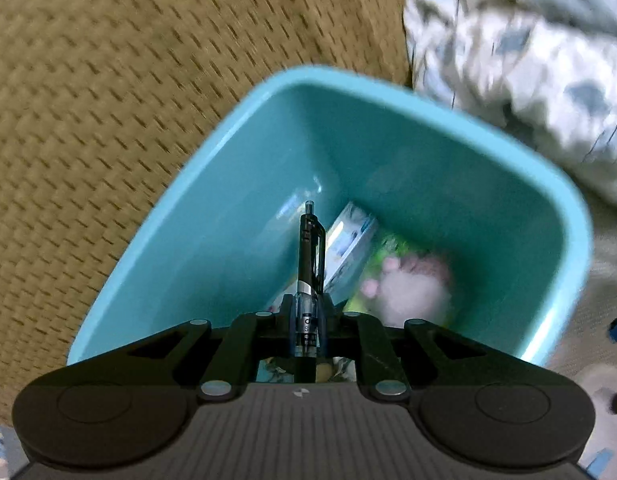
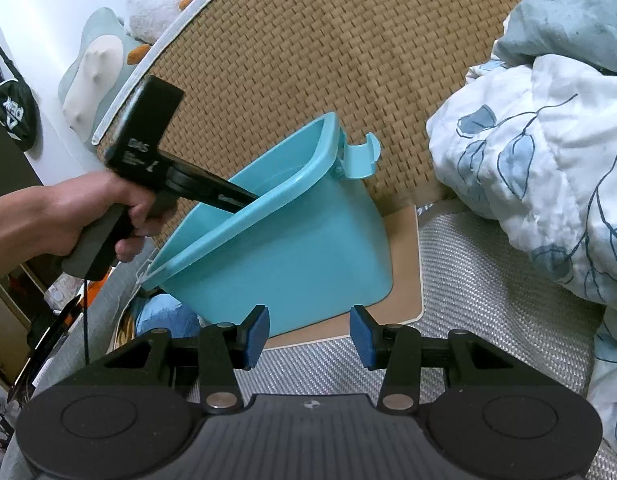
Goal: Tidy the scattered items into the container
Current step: 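Carry the pen with the left gripper over the teal bin, then lower the pen into the bin and open the left gripper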
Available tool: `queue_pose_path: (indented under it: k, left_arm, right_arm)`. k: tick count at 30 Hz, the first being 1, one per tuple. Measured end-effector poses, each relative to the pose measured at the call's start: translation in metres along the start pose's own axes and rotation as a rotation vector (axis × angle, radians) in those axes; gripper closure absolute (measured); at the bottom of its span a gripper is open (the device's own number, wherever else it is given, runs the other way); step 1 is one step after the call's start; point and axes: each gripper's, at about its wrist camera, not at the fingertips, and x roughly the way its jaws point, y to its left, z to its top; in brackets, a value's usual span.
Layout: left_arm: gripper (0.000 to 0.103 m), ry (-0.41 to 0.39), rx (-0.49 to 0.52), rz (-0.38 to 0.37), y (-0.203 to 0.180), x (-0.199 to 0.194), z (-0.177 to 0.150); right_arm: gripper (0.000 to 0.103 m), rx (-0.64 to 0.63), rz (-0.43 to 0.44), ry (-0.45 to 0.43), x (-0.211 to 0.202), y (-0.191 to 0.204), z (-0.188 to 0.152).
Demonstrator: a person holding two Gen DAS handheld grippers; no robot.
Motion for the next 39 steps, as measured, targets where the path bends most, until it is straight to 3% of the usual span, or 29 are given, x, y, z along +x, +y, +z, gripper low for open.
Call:
queue_pose_path:
  k: [27,36,39]
  left_arm:
    - [0.09,0.18,0.016,-0.022,-0.009,0.035,-0.003]
    - [0.084,0.205,0.007,0.02,-0.014,0.021,-0.009]
    - [0.084,0.177,0.011,0.075,-0.017,0.008,-0.013]
  right_arm:
    - [0.054,0.012,-0.001,0.025,0.003,0.001,0.0]
    - [0.054,0.009,-0.013,0.018,0.004,0.002,-0.001]
    - [0.054,0.011,-0.022,0.012,0.003,-0.001,0.001]
